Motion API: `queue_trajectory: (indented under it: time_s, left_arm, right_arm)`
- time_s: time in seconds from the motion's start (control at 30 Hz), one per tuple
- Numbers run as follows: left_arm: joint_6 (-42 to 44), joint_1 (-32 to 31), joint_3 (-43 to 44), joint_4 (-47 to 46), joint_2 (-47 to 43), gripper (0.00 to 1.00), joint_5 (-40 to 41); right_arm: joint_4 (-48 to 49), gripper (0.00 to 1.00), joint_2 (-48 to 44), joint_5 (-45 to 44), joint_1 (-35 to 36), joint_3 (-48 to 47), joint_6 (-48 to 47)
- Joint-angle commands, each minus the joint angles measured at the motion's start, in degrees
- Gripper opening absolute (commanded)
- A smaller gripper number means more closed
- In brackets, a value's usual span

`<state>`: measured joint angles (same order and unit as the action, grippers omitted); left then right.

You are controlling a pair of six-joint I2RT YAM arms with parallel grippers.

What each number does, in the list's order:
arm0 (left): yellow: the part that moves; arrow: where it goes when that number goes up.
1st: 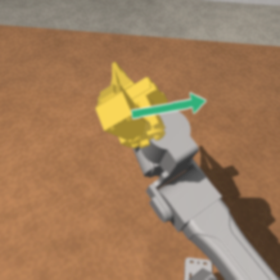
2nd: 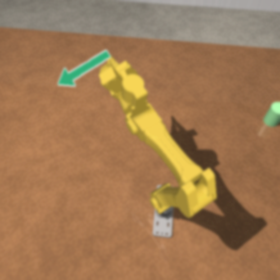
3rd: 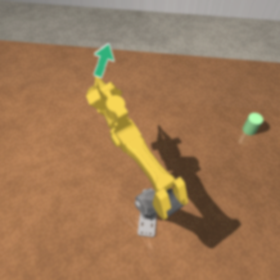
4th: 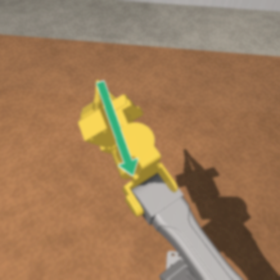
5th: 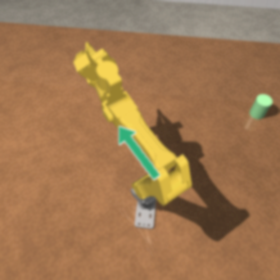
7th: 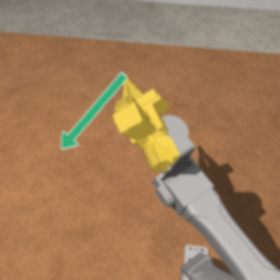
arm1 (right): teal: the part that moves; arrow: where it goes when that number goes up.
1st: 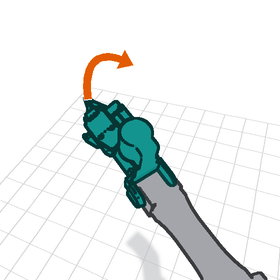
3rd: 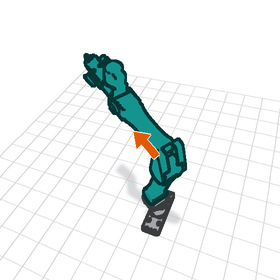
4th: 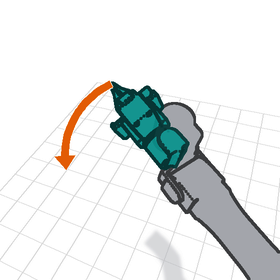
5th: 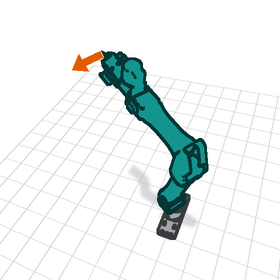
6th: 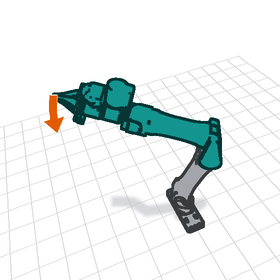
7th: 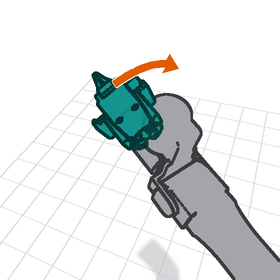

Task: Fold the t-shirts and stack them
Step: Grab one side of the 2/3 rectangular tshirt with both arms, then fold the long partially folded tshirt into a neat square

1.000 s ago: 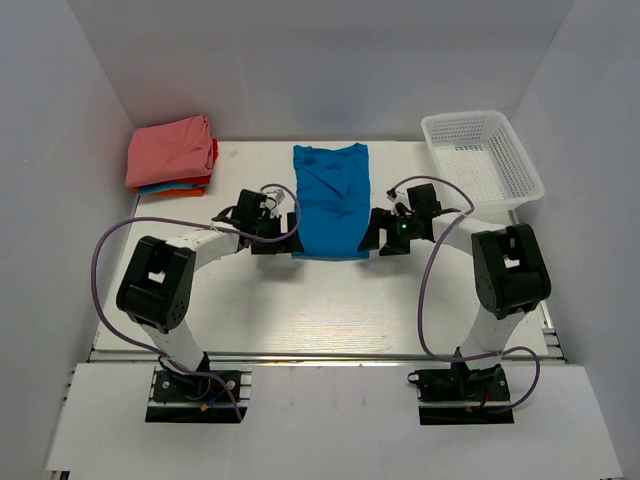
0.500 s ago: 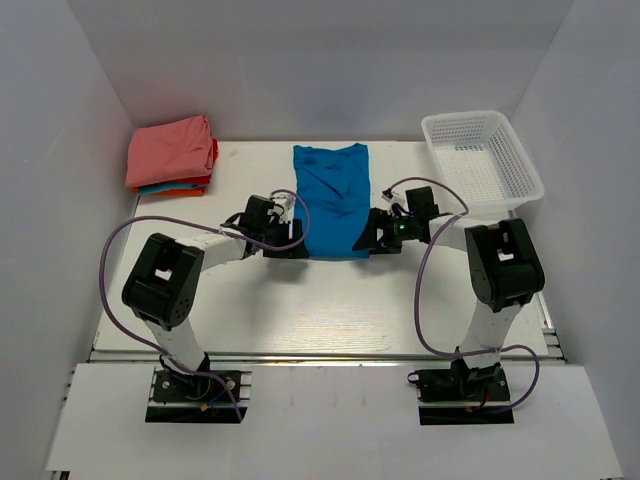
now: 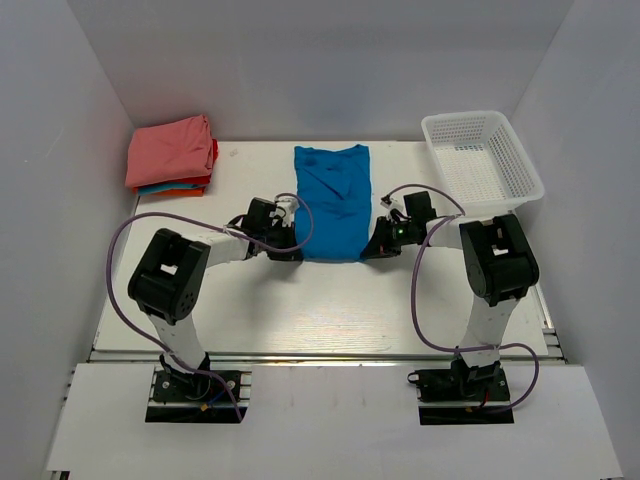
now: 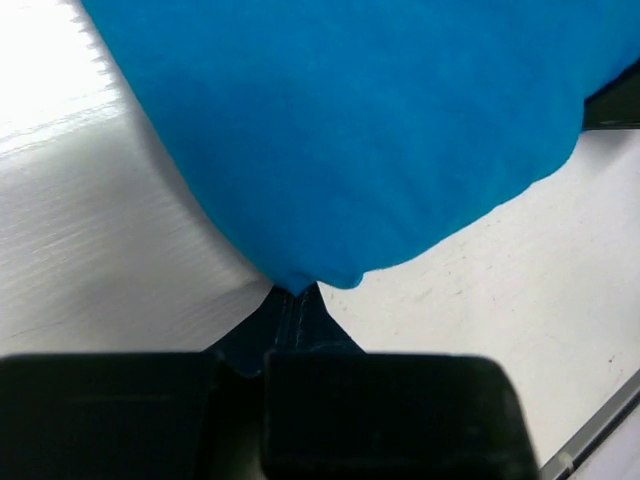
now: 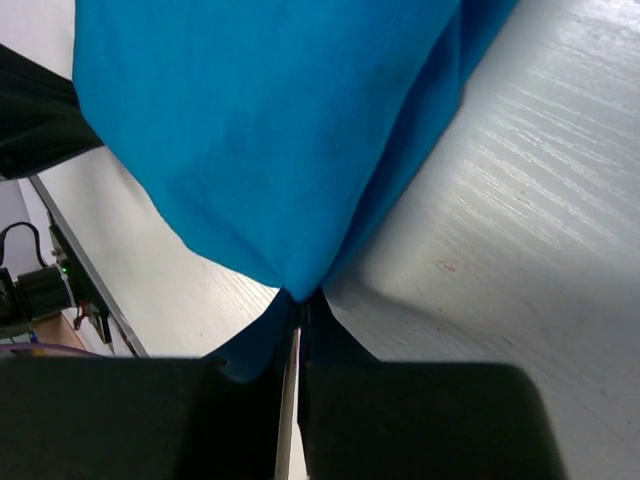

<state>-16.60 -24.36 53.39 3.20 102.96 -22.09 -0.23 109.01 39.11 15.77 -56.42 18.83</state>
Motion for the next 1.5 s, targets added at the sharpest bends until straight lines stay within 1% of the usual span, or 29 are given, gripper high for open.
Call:
queue_trajectory:
  time_s: [0.0,0.1,0.2,0.23,0.27,0.3,0.37,0.4,0.47,0.5,0.57,0.6,0.63,0.7,0.77,0.87,0.93,1.03,1.13,1.3,1.37,1.4,1.47]
  left_arm:
    - [1.22,-0.34,-0.64,0.58,-0.91,0.00,-3.57]
    - [1.22,-0.34,-3.98,-0.57,-4.42,0.00,-4.10]
    - [0.69,-0.86,-7.76,0.92,-11.18,0.00,-4.10]
    - [0.69,-0.86,-10.03,0.93,-15.11,0.00,-4.71]
    - [0.69,-1.47,-11.19,1.62,-17.24,0.00,-5.85]
    - [0.69,-2.09,-12.24,2.50,-19.26,0.00,-5.86]
    - [-0.97,-2.88,-14.96,3.65,-24.70,0.00,-5.86]
    - [-1.76,-3.67,-15.59,3.65,-26.30,0.00,-5.86]
    - [-2.82,-4.29,-16.30,6.90,-29.38,0.00,-6.38]
    - [-3.95,-4.90,-16.90,7.86,-33.05,0.00,-6.39]
    - [-5.10,-5.43,-17.88,10.41,-37.19,0.00,-6.39]
    - [-5.72,-5.44,-18.57,11.55,-39.04,0.00,-6.39]
    - [-6.51,-5.96,-18.58,14.17,-42.37,0.00,-6.39]
    - [-7.30,-5.96,-18.06,16.91,-45.20,0.00,-6.39]
    - [-9.06,-6.49,-17.53,17.72,-48.44,0.00,-8.23]
    - [-9.68,-6.49,-15.42,20.17,-49.70,0.00,-8.85]
    - [-9.68,-6.49,-13.05,21.75,-51.36,0.00,-7.54]
    - [-9.68,-6.49,-10.50,23.78,-52.59,0.00,-6.58]
    - [-9.68,-6.49,-9.97,24.48,-53.39,0.00,-4.38]
    - [-9.68,-6.49,-9.97,22.38,-51.37,0.00,-3.84]
    - [-9.68,-6.49,-9.97,21.85,-49.96,0.00,-2.00]
    - [-9.68,-6.49,-8.23,21.15,-49.44,0.00,0.88]
    - [-9.68,-6.49,-6.11,20.19,-47.94,0.00,3.88]
  right_arm:
    - [-0.74,0.00,-1.08,1.14,0.14,0.52,-0.46]
    - [-3.37,0.00,-4.85,1.05,0.14,1.57,-1.69]
    - [-7.31,0.00,-9.67,-1.05,0.49,4.20,-3.80]
    - [-8.63,0.00,-11.00,-1.14,0.58,4.91,-3.97]
    - [-9.52,0.00,-12.14,-1.06,0.66,6.31,-4.59]
    - [-11.27,0.00,-16.07,-1.23,0.93,7.72,-4.94]
    - [-14.52,0.00,-19.95,-2.89,1.19,9.30,-6.25]
    - [-18.28,0.00,-22.33,-3.51,1.54,9.49,-6.61]
    - [-21.11,0.00,-25.84,-4.56,1.81,10.36,-7.83]
    - [-24.43,0.00,-28.13,-4.57,1.81,10.80,-8.19]
    - [-26.39,0.00,-31.40,-4.05,2.60,11.68,-8.37]
    - [-28.84,0.00,-34.54,-3.87,2.60,11.77,-8.54]
    - [-29.73,0.00,-35.44,-3.61,2.77,11.78,-8.55]
    - [-31.67,0.00,-37.20,-2.73,2.86,10.81,-8.46]
    - [-35.17,0.00,-39.66,-1.94,3.04,8.19,-8.72]
    - [-38.61,0.00,-41.68,0.60,2.78,5.28,-8.99]
    - [-41.67,0.00,-41.78,1.14,2.78,2.56,-8.81]
    - [-43.53,0.00,-42.04,4.38,2.60,1.85,-8.55]
    - [-44.33,0.00,-41.60,4.57,2.51,0.45,-8.89]
    - [-41.88,0.00,-39.41,5.53,2.34,-1.76,-9.08]
    - [-39.69,0.00,-37.74,5.10,2.34,-2.55,-8.55]
    - [-38.54,0.00,-37.38,4.49,2.25,-3.77,-7.76]
    - [-34.95,0.00,-36.85,3.51,2.25,-4.66,-5.49]
